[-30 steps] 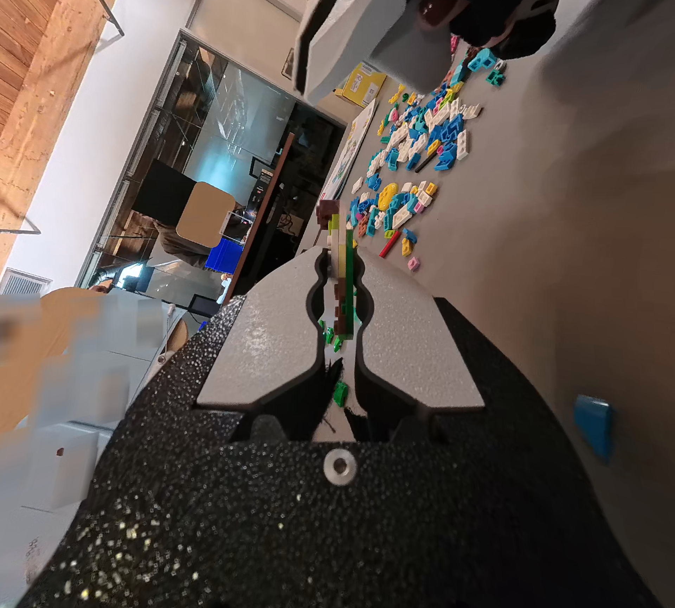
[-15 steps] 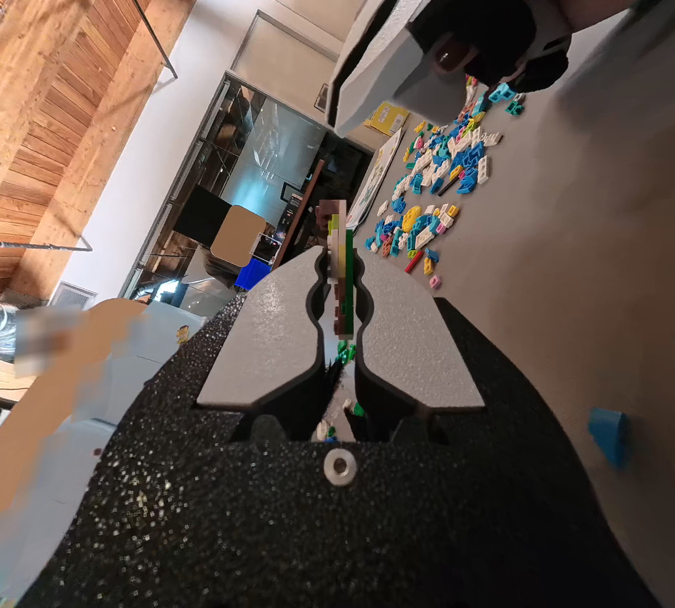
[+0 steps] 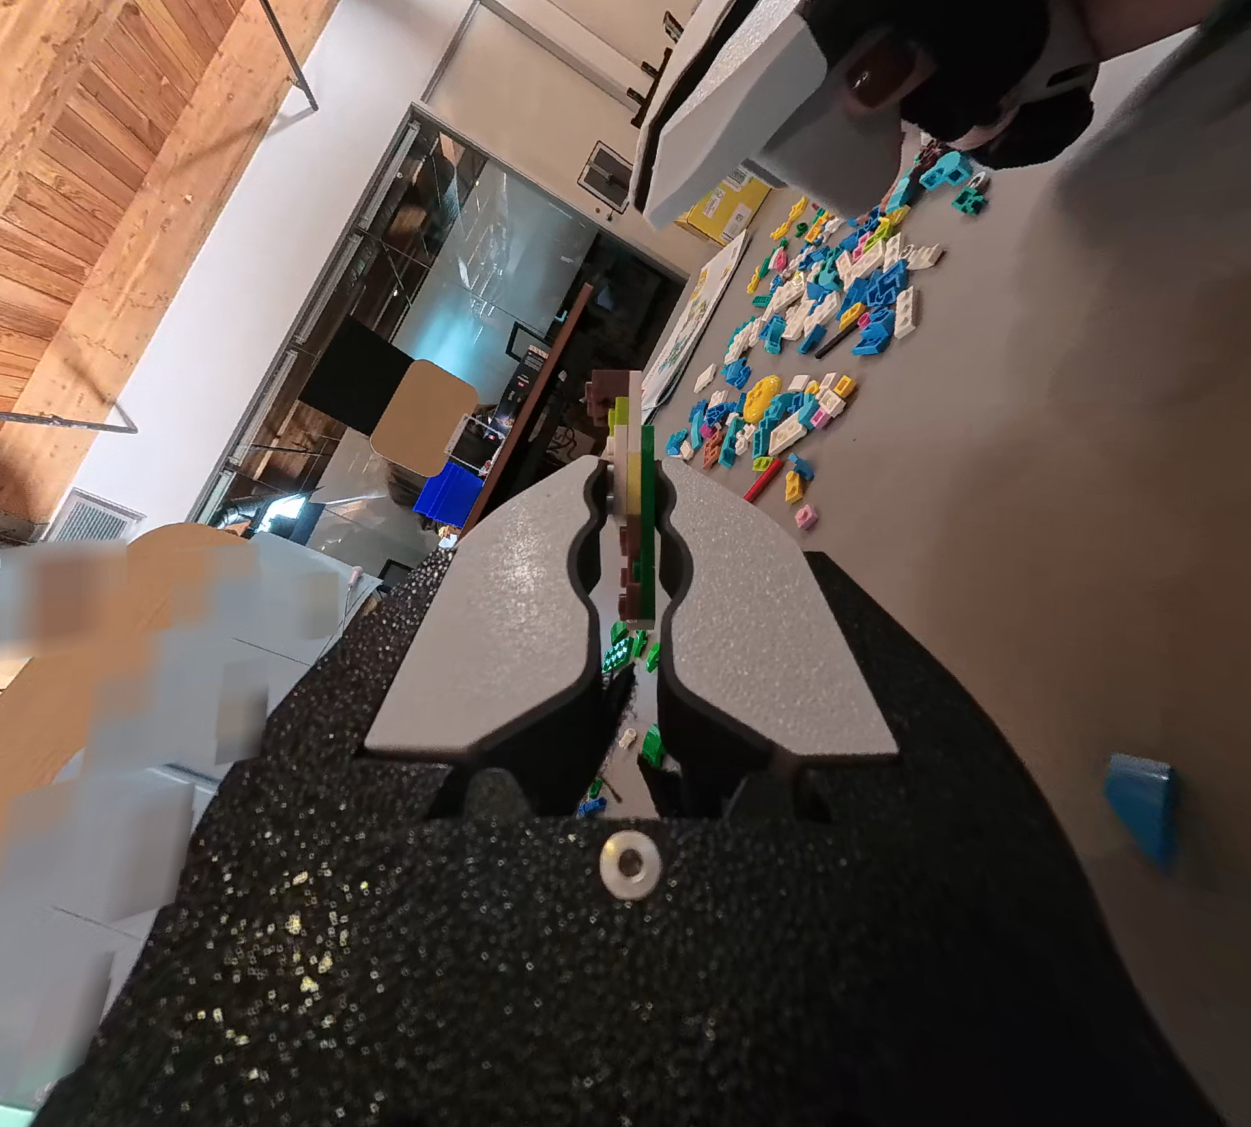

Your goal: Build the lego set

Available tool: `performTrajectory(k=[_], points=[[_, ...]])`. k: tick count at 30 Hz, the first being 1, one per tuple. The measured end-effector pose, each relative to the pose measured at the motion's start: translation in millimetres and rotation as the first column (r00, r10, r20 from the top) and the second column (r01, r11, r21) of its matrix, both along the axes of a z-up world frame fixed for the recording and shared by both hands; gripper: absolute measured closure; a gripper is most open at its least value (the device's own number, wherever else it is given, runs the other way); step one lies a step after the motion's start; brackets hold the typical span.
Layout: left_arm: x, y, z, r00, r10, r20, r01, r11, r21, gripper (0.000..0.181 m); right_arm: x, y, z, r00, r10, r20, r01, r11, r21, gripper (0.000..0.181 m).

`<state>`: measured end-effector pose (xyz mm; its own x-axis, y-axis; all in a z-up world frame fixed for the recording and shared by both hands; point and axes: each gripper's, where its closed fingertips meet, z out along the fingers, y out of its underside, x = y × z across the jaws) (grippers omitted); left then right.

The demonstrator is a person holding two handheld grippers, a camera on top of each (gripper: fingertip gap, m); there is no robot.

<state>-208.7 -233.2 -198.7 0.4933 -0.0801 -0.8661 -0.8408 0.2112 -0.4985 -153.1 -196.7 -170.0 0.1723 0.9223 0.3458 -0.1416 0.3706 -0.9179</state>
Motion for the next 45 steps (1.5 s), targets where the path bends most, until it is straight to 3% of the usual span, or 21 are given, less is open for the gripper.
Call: performTrajectory(k=[45], points=[[-4.2,0.5,-0.7,1.0,0.022,0.006,-0.022,1.0,-0.02,0.169,-2.0,-0.3,-2.7,1.0,0.005,0.015,-0.005,1.0,0.002,0.174]])
